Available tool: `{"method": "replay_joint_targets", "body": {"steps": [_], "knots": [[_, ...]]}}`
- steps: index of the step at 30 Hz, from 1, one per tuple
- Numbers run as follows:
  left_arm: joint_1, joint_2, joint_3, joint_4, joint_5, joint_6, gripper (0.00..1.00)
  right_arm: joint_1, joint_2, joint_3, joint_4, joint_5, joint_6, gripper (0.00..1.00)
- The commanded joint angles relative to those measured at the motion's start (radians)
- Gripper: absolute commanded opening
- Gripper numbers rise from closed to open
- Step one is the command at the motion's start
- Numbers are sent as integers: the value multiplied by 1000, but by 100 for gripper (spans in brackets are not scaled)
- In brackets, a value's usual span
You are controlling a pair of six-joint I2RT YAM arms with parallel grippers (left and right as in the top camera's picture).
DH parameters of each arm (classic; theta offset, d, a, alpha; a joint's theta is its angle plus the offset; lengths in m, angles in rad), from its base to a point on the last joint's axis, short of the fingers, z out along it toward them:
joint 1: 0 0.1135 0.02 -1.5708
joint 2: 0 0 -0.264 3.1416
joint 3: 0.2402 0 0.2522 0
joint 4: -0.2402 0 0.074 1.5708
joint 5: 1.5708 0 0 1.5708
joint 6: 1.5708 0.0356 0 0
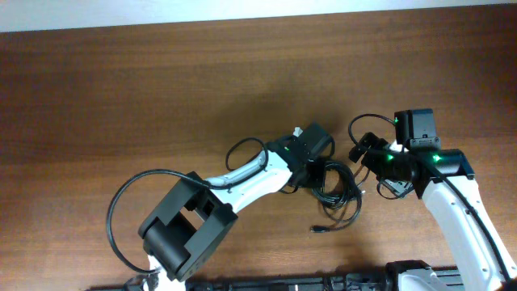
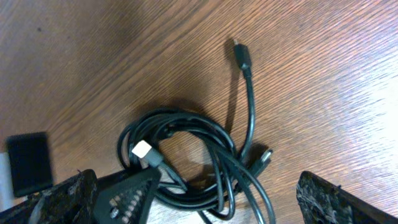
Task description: Untangle cables
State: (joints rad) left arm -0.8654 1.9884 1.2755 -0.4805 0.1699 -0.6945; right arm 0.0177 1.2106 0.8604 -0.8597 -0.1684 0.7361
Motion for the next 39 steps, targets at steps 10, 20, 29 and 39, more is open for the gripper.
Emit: {"method": "replay_joint_targets", "body": {"steps": [10,20,29,39], "knots": [[241,-245,15,-156,-63,14,0,8,-8,20,-1,-116,-3,99],[439,-437,15,-343,-142,-307,0,338,-8,20,-5,-206,-33,93],[491,-437,15,-344,-14,-534,0,658,83,20,467,-44,212,93],[556,-437,15,-423,33,-524,0,594,230,21,559,99,342,93]]}}
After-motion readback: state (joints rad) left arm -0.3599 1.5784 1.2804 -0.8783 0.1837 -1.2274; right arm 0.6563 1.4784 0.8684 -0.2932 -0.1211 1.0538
